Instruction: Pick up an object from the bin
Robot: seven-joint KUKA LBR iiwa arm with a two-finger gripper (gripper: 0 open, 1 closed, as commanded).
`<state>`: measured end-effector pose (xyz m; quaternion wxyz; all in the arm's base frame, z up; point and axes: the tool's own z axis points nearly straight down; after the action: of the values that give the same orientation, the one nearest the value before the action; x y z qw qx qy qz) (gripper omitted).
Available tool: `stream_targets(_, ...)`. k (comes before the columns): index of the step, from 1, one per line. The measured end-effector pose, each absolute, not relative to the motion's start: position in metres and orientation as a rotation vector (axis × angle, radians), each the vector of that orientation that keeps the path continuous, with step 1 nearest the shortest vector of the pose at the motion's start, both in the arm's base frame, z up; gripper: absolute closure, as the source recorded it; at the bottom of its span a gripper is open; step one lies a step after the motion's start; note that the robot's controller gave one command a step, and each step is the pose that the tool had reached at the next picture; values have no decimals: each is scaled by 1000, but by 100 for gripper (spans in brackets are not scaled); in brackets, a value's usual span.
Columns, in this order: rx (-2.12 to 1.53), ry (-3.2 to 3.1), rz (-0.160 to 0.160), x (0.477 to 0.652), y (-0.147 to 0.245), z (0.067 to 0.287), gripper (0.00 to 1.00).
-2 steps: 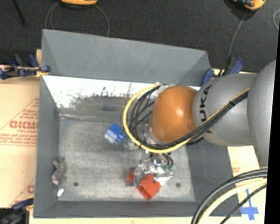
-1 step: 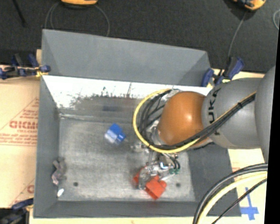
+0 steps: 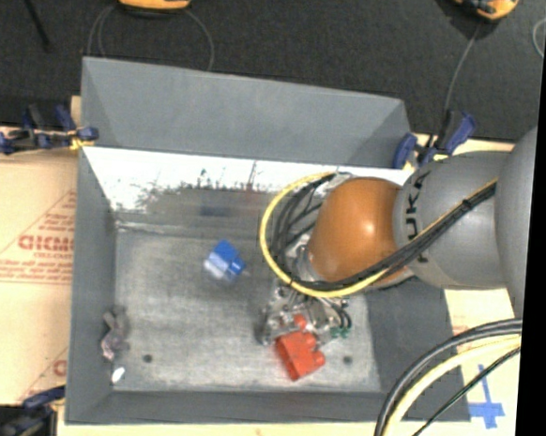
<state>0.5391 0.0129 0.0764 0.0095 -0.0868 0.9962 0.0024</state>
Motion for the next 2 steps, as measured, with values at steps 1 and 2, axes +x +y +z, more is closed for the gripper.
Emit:
stream_targets(1,-272,3125,4,535,11,73,0)
stream_targets(2,-280,3116,4,513,-26,75,0)
